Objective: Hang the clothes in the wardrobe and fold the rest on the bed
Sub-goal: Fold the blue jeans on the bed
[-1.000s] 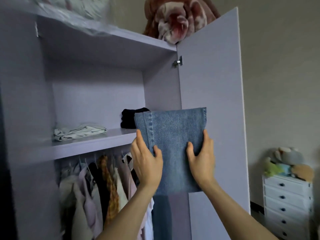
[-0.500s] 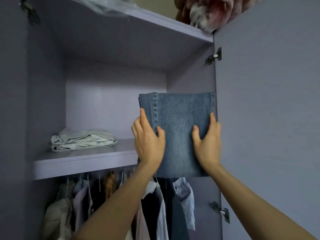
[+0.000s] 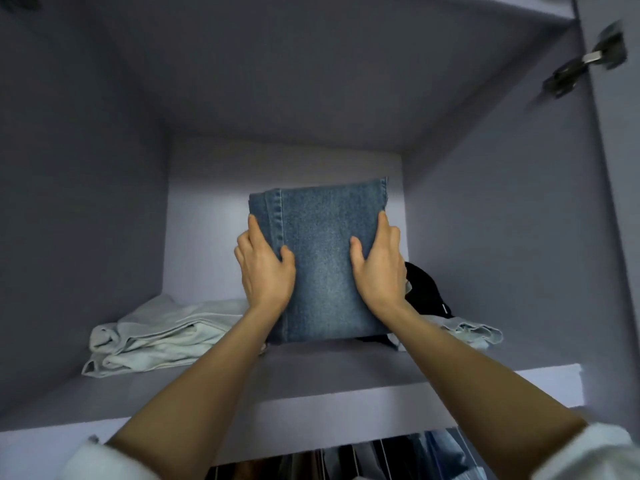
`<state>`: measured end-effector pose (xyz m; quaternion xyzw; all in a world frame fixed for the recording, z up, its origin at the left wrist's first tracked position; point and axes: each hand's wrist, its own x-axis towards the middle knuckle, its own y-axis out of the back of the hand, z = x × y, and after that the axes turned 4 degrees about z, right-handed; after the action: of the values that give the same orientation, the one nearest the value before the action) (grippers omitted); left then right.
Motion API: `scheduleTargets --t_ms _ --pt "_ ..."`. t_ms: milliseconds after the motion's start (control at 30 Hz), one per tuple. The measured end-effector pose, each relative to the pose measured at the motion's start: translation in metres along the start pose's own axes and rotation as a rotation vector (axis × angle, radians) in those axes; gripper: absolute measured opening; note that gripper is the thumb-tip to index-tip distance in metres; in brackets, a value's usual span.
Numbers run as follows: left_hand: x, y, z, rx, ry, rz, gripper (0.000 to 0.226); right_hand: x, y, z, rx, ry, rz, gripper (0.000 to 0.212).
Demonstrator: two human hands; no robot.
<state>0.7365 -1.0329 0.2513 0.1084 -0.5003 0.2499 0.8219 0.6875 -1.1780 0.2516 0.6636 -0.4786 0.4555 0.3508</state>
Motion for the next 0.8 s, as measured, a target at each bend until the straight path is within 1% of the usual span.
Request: scheduleTargets --t_ms 133,167,200,233,267,300,333,367,400,433,500,533,567,600,667,800 --pt "0.024 -0.042 -0.043 0.088 0.048 -0.050 0.071 0.018 -0.062 0.031 -0.006 -0.025 -0.104 0.064" --pt "0.032 -0.053 -0.056 0.140 0.077 -0.086 0.072 0.023 -0.080 0.037 -0.021 -0.036 -0.167 0.065" --pt "0.038 -0.062 -0.069 0.215 0.120 -0.155 0.072 0.027 -0.094 0.045 -0.059 -0.044 -0.250 0.066" --pt "0.045 -0.070 -0.081 0.319 0.171 -0.258 0.071 0.029 -0.108 0.053 -0.118 -0.039 -0.356 0.064" --pt "0.049 -0.078 -0.094 0.463 0.216 -0.395 0.068 0.028 -0.121 0.063 -0.226 0.004 -0.480 0.060" --pt "0.050 -0.083 -0.103 0.626 0.238 -0.539 0.064 0.027 -0.129 0.072 -0.361 0.086 -0.585 0.053" --pt "0.049 -0.087 -0.112 0.768 0.228 -0.662 0.060 0.024 -0.137 0.081 -0.473 0.186 -0.653 0.046" --pt "0.047 -0.091 -0.118 0.854 0.194 -0.758 0.060 0.021 -0.144 0.088 -0.544 0.279 -0.705 0.041" --pt "0.043 -0.094 -0.124 0.887 0.153 -0.841 0.061 0.016 -0.150 0.094 -0.559 0.345 -0.778 0.041" --pt "0.040 -0.097 -0.127 0.881 0.118 -0.917 0.062 0.013 -0.152 0.098 -0.536 0.359 -0.879 0.043" --pt "0.032 -0.100 -0.132 0.863 0.094 -1.067 0.062 0.004 -0.156 0.104 -0.450 0.318 -1.137 0.051" --pt "0.029 -0.100 -0.136 0.865 0.105 -1.120 0.063 -0.002 -0.158 0.106 -0.429 0.290 -1.237 0.055" --pt "0.027 -0.099 -0.139 0.872 0.125 -1.146 0.066 -0.005 -0.158 0.106 -0.444 0.272 -1.290 0.057" --pt "0.023 -0.098 -0.142 0.884 0.143 -1.151 0.069 -0.009 -0.158 0.107 -0.476 0.263 -1.308 0.059" --pt "0.018 -0.097 -0.146 0.935 0.147 -1.144 0.075 -0.011 -0.154 0.106 -0.538 0.247 -1.306 0.059" --pt "0.012 -0.098 -0.141 1.135 0.056 -1.147 0.077 -0.012 -0.144 0.099 -0.643 0.244 -1.380 0.052"
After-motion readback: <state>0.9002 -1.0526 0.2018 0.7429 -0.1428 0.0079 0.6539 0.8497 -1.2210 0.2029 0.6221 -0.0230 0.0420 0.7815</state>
